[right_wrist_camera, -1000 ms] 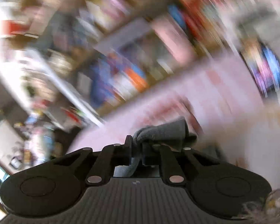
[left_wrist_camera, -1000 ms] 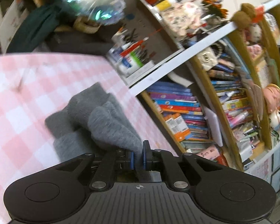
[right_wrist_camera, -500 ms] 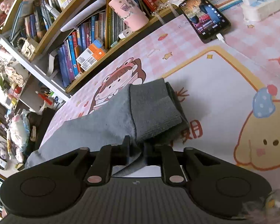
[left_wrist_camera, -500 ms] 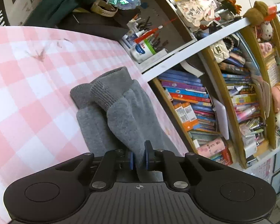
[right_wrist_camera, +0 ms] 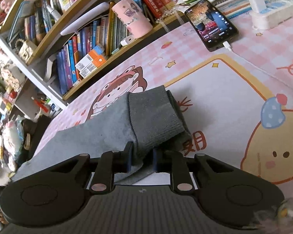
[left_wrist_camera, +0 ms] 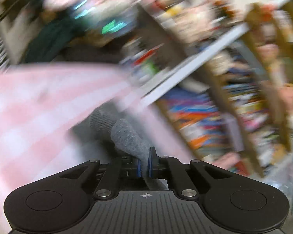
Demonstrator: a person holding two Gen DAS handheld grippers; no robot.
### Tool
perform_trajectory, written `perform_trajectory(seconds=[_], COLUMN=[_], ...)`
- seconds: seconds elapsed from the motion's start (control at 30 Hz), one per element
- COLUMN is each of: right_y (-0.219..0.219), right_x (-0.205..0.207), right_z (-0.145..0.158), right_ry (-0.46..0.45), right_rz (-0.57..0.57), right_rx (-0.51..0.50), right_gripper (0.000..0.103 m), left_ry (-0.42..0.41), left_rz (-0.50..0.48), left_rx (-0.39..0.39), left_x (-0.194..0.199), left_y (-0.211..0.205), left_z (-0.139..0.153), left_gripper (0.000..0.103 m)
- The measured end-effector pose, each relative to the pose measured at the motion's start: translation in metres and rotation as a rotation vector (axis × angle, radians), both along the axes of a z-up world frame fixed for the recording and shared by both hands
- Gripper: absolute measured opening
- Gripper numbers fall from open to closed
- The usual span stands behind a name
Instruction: Fold clothes
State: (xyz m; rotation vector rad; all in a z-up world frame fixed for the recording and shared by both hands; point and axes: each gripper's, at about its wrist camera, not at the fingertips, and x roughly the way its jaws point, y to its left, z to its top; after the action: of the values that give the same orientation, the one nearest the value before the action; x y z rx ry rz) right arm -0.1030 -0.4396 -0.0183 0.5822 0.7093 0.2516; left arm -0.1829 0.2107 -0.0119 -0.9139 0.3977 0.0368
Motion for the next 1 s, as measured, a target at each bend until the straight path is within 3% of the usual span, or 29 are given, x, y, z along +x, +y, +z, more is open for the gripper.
perform_trajectory(seconds=[0.1, 0.17, 0.2, 0.23, 0.27, 0.3, 0.37, 0.53, 0.63, 0.7, 0.77, 0.93, 1.0], right_y=[0.002, 0.002, 0.002, 0.000, -0.002, -0.004, -0.009, -0.006, 0.004, 0.010, 0.015, 0.028, 0.037], right_x=[-0.002, -0.005, -0.007, -0.010, -0.014, -0.017, -0.020, -0.010, 0.004, 0.017, 0.035, 0.092, 0.121], right_z=[0.005, 0.010, 0.012, 0.014, 0.016, 0.018, 0.017, 0.010, 0.010, 0.009, 0.007, 0.005, 0.006], right_ry=[0.003, 0.005, 0.006, 0.009, 0.013, 0.018, 0.036, 0.068, 0.066, 0.065, 0.053, 0.019, 0.003], right_rz=[0.013, 0.019, 0.021, 0.011, -0.007, -0.025, -0.036, -0.010, 0.012, 0.019, 0.020, 0.010, 0.002], right_rx=[-0.034, -0.056, -0.068, -0.080, -0.091, -0.102, -0.082, -0.023, -0.035, -0.055, -0.074, -0.119, -0.140], right_gripper=[0.018, 0.021, 0.028, 0.034, 0.048, 0.057, 0.057, 0.057, 0.051, 0.038, 0.029, 0.023, 0.021], left_ry=[0.048, 0.058, 0.063, 0.067, 0.073, 0.084, 0.110, 0.093, 0.081, 0.083, 0.084, 0.085, 0.094], left_rz=[0.011, 0.020, 0.025, 0.031, 0.037, 0.041, 0.043, 0.035, 0.006, -0.013, -0.032, -0.061, -0.072], left_rx=[-0.010, -0.005, 0.003, 0.034, 0.065, 0.096, 0.122, 0.065, 0.073, 0.063, 0.052, 0.013, 0.038], left_x=[-0.006, -0.012, -0.015, -0.019, -0.023, -0.026, -0.028, -0.012, 0.006, 0.021, 0.036, 0.090, 0.119], left_y=[0.002, 0.003, 0.003, 0.002, 0.002, 0.001, 0.002, 0.006, 0.004, 0.004, 0.004, 0.012, 0.012], left_z=[-0.008, -0.008, -0.006, 0.000, 0.005, 0.008, 0.008, -0.003, -0.005, -0.007, -0.010, -0.015, -0.012], left_gripper=[0.011, 0.023, 0.030, 0.045, 0.056, 0.057, 0.057, 0.056, 0.053, 0.052, 0.037, 0.024, 0.021])
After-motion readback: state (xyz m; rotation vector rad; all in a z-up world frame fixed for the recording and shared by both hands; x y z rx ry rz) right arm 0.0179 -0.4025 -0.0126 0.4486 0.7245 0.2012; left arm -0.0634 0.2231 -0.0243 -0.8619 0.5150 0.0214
